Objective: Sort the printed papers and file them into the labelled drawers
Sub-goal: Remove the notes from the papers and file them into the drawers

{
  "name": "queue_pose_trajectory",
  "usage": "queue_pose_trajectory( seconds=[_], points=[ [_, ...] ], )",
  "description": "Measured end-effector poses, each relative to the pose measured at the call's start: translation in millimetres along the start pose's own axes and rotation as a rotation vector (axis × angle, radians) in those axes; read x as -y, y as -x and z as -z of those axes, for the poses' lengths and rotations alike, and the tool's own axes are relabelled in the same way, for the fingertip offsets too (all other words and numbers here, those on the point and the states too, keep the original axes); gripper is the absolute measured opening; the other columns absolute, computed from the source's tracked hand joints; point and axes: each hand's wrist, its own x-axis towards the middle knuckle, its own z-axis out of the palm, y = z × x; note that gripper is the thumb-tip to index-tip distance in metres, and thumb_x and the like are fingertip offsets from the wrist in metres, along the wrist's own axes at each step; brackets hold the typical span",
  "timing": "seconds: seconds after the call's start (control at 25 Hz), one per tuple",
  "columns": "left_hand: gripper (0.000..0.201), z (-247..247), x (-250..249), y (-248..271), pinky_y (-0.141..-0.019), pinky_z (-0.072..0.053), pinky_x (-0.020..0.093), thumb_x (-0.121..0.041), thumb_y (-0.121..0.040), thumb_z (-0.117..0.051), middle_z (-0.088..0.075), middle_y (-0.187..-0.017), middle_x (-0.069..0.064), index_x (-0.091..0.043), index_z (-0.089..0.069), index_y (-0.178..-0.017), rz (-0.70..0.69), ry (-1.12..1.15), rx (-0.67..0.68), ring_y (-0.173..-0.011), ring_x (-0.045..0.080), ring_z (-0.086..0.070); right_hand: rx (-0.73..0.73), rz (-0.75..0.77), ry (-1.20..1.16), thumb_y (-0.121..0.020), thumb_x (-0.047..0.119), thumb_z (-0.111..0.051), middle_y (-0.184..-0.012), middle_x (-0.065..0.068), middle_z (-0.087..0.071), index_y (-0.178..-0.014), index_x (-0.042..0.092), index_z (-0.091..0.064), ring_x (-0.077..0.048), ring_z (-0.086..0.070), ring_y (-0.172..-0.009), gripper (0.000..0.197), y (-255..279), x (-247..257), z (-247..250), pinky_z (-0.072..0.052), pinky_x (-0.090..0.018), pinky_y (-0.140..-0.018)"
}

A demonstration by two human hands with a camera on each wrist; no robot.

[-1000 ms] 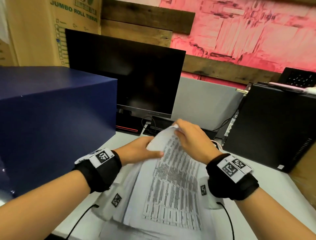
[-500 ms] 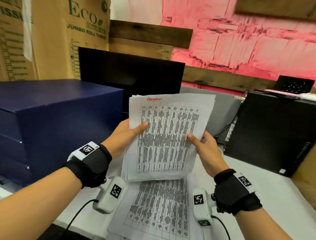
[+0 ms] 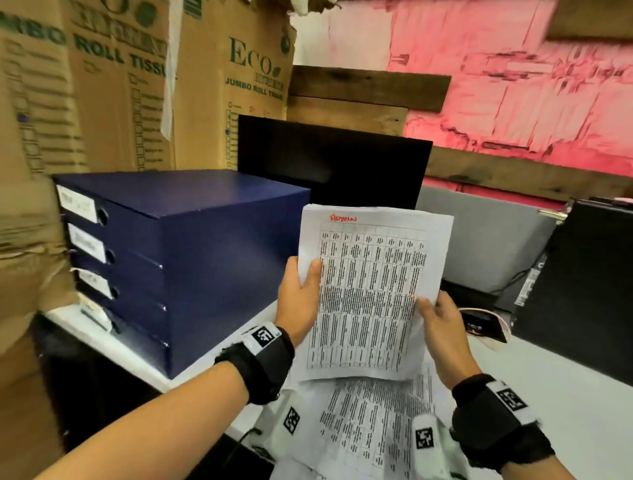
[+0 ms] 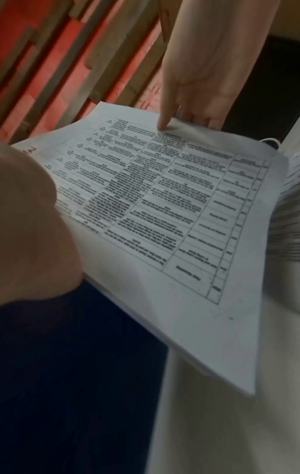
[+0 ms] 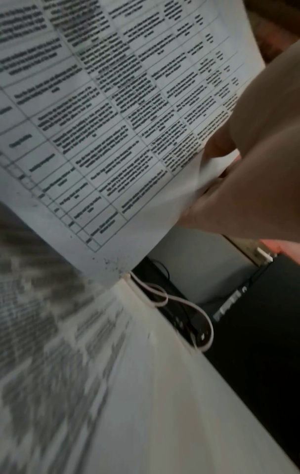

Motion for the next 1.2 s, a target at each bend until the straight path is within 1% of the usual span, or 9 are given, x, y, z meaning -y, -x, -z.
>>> queue_pose_trajectory(
  seconds=[0.12, 0.24, 0.48, 0.68, 0.8, 0.88, 0.96, 1.04, 1.2],
  points=[
    [0.013, 22.0, -30.4, -4.2, -0.063, -0.049, 0.018, -0.031, -0.103, -0.036, -0.063, -0.090, -0.008, -0.021, -0.045, -0.101, -0.190, -0.161, -0.119, -0.073, -0.002, -0.060, 0.024, 0.096, -0.036, -0.102, 0.023, -0.043, -0.109, 0.016, -0.059, -0.106, 0.026, -0.053, 0.003, -0.056, -0.100, 0.011, -4.4, 17.3, -24.4, -0.043, -0.021, -0.086],
    [0.012, 64.9, -58.6, 1.9, -0.063, -0.051, 0.027, -0.030, -0.104, -0.033, -0.064, -0.090, -0.003, -0.035, -0.039, -0.095, -0.380, -0.294, -0.188, -0.076, 0.010, -0.062, 0.105, 0.155, -0.075, -0.102, 0.022, -0.042, -0.112, 0.018, -0.058, -0.117, 0.025, -0.050, 0.006, -0.055, -0.101, 0.017, 2.0, 29.2, -63.7, -0.042, -0.016, -0.082],
    [0.006, 159.8, -66.1, 36.7, -0.062, -0.047, 0.026, -0.024, -0.103, -0.037, -0.062, -0.085, -0.003, -0.027, -0.043, -0.101, -0.413, -0.448, -0.288, -0.072, 0.012, -0.060, 0.243, 0.181, -0.083, -0.103, 0.016, -0.042, -0.102, 0.013, -0.062, -0.103, 0.026, -0.054, 0.001, -0.058, -0.091, 0.015, 33.3, 31.8, -134.5, -0.043, -0.018, -0.076],
    [0.020, 242.8, -20.0, 44.3, -0.080, -0.046, 0.039, -0.013, -0.099, -0.042, -0.051, -0.086, 0.002, -0.016, -0.039, -0.119, -0.055, -0.614, -0.343, -0.080, 0.022, -0.054, 0.258, 0.206, -0.036, -0.103, 0.018, -0.041, -0.102, 0.014, -0.061, -0.104, 0.026, -0.052, -0.001, -0.058, -0.093, 0.013, 49.2, 24.2, -154.6, -0.044, -0.019, -0.077],
    [0.025, 275.9, 3.7, 40.4, -0.055, -0.040, 0.024, -0.001, -0.091, -0.042, -0.052, -0.067, 0.005, -0.004, -0.062, -0.107, 0.195, -0.757, -0.346, -0.061, 0.020, -0.051, 0.218, 0.227, -0.006, -0.103, 0.018, -0.040, -0.102, 0.014, -0.061, -0.106, 0.021, -0.051, -0.001, -0.057, -0.094, 0.012, 50.1, 22.3, -153.6, -0.043, -0.019, -0.078],
    [0.027, 276.4, 11.1, 41.5, -0.046, -0.031, 0.022, -0.003, -0.092, -0.043, -0.046, -0.059, 0.001, -0.007, -0.065, -0.106, 0.344, -0.699, -0.318, -0.051, 0.015, -0.042, 0.212, 0.228, 0.011, -0.103, 0.018, -0.040, -0.102, 0.010, -0.061, -0.105, 0.020, -0.051, -0.003, -0.058, -0.094, 0.011, 49.9, 21.8, -151.6, -0.044, -0.020, -0.078],
    [0.025, 270.4, 16.6, 37.2, -0.052, -0.038, 0.025, -0.009, -0.095, -0.044, -0.049, -0.063, 0.001, -0.009, -0.062, -0.113, 0.365, -0.656, -0.335, -0.058, 0.018, -0.049, 0.203, 0.233, 0.030, -0.103, 0.018, -0.040, -0.103, 0.007, -0.062, -0.102, 0.022, -0.051, -0.006, -0.059, -0.094, 0.011, 48.8, 21.8, -150.1, -0.045, -0.022, -0.079],
    [0.028, 264.6, 14.1, 26.3, -0.073, -0.049, 0.037, -0.012, -0.095, -0.045, -0.054, -0.068, 0.004, -0.010, -0.059, -0.120, 0.276, -0.637, -0.363, -0.080, 0.033, -0.059, 0.190, 0.241, 0.043, -0.103, 0.019, -0.041, -0.100, 0.006, -0.062, -0.095, 0.027, -0.051, -0.006, -0.058, -0.090, 0.014, 46.3, 23.2, -150.0, -0.046, -0.024, -0.078],
    [0.038, 263.3, -7.7, -7.7, -0.093, -0.042, 0.041, -0.012, -0.092, -0.044, -0.057, -0.092, 0.012, -0.021, -0.053, -0.129, 0.152, -0.664, -0.386, -0.098, 0.033, -0.053, 0.178, 0.242, 0.044, -0.102, 0.019, -0.042, -0.099, 0.005, -0.062, -0.099, 0.024, -0.052, -0.009, -0.058, -0.090, 0.011, 42.8, 23.1, -155.3, -0.046, -0.027, -0.079]
  ],
)
